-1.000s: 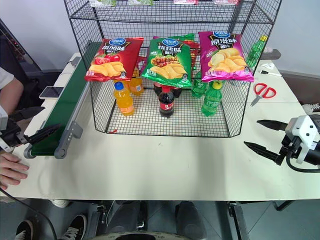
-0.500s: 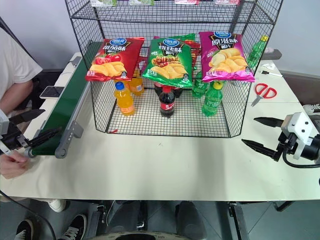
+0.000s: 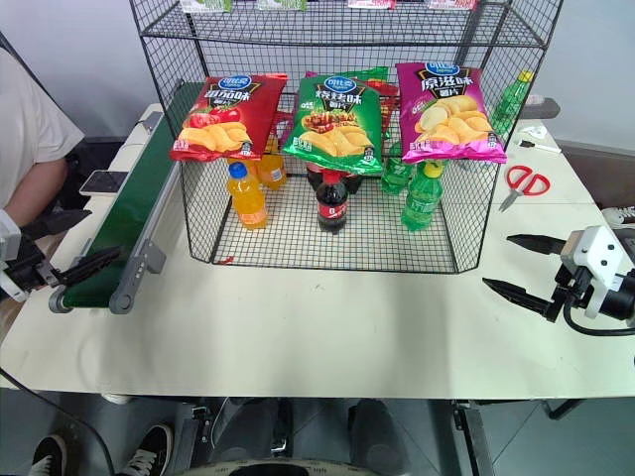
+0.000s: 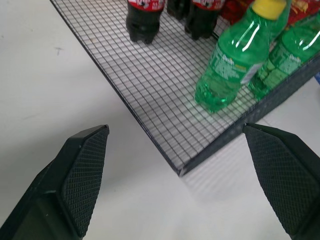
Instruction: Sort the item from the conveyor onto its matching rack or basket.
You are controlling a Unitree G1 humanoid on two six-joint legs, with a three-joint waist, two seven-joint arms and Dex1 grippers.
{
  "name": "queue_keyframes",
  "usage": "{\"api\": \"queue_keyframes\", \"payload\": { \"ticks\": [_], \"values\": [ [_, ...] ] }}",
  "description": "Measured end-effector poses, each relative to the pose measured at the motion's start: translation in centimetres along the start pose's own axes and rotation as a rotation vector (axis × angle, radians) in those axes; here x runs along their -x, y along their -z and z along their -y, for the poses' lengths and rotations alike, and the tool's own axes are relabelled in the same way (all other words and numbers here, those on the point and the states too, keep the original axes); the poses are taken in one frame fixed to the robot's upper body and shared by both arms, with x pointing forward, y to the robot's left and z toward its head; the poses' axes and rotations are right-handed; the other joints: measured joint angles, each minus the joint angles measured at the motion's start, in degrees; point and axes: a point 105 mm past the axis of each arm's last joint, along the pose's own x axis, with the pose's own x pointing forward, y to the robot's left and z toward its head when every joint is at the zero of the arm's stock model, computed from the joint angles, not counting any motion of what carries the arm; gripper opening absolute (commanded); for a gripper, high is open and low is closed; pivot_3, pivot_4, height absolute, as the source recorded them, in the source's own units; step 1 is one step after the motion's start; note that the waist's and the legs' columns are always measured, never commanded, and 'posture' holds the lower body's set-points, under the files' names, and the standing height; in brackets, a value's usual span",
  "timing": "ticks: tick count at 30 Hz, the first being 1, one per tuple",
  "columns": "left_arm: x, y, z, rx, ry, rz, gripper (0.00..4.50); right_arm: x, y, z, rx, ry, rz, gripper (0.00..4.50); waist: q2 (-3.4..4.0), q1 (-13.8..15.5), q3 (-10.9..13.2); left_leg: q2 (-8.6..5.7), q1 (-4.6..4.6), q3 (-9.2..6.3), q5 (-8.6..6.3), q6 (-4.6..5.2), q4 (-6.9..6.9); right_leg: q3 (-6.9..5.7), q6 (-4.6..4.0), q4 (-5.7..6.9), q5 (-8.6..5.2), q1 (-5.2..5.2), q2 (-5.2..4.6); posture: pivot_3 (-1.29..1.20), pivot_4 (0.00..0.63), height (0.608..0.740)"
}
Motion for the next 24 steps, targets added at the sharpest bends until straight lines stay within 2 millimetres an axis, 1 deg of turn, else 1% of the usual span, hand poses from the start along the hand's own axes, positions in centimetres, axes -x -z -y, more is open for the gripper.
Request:
{"api": "queue_keyframes", "payload": {
  "ticks": [6,24],
  "values": [
    [-0.35,0.47,0.47,0.011,0.006,0.006,4.48,-0.71,-0.24,0.06,0.017,-0.027,0.010,4.50,0.01,-0.06,0.01,0.00,0.01,0.00,0.00,0.00,-0.02,0.00,0.00,0.00,0.00,-0.01,0.00,0.00,0.150,0.739],
    [-0.77,0.72,0.83,0.012,0.020,0.005,4.48,-0.65,0.02,0.49,0.033,-0.015,0.019,4.50,0.01,-0.05,0.01,0.01,0.01,0.01,0.00,0.00,-0.03,0.00,0.00,-0.01,0.00,0.00,0.00,0.00,0.150,0.739]
  ]
}}
